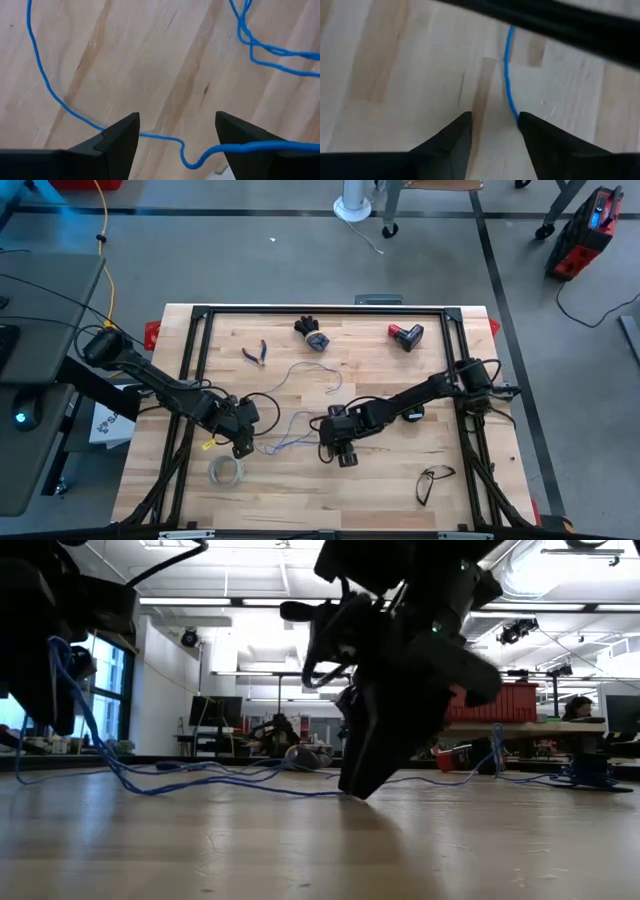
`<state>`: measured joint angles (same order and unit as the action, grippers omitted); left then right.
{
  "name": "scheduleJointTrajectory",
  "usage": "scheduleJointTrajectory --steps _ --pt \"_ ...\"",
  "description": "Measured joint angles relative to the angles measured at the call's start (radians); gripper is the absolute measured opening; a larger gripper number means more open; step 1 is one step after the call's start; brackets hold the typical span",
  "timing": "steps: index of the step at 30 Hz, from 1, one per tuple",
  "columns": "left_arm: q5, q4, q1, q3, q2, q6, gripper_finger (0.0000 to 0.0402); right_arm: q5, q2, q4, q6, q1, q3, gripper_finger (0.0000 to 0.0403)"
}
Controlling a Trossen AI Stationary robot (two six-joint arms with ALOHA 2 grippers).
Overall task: Coil cords
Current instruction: Uncoil the blue wire from the black spool
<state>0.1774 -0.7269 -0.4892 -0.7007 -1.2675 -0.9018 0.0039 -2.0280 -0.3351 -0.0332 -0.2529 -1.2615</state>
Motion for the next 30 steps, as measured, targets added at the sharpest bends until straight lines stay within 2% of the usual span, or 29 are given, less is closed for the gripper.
scheduleJointTrajectory --steps 7,10,12,13,17,23,25,27,30 --pt "-0.017 -0.001 0.000 0.000 0.000 -0.012 0.0255 0.009 -0.033 0.019 0.017 0.000 -0.004 0.0114" --pt "-0.041 -0.003 0.000 -0.002 0.000 -0.012 0.0255 0.000 -0.048 0.008 0.038 0.001 -0.005 0.0064" --pt "-0.074 -0.018 0.006 -0.023 0.003 -0.007 0.0255 -0.005 -0.051 0.002 0.004 0.000 -0.006 0.0020" --pt "-0.082 -0.021 0.007 -0.042 0.010 0.001 0.0254 -0.013 -0.052 0.001 -0.017 0.000 -0.006 0.0011" --pt "-0.055 -0.104 -0.003 -0.134 0.059 0.080 0.0244 -0.035 -0.025 -0.012 -0.074 0.000 -0.004 0.0001" --pt "-0.026 -0.441 -0.005 -0.278 0.100 0.244 0.0239 -0.076 -0.009 -0.037 -0.098 0.001 -0.001 0.0000" --pt "-0.029 -0.508 -0.005 -0.320 0.101 0.308 0.0239 -0.092 -0.008 -0.042 -0.106 0.006 -0.001 0.0000" --pt "-0.031 -0.486 -0.005 -0.338 0.101 0.352 0.0239 -0.092 -0.008 -0.044 -0.117 0.006 -0.001 0.0000" --pt "-0.055 -0.342 -0.005 -0.310 0.077 0.400 0.0239 -0.093 -0.007 -0.050 -0.124 0.007 -0.001 0.0000"
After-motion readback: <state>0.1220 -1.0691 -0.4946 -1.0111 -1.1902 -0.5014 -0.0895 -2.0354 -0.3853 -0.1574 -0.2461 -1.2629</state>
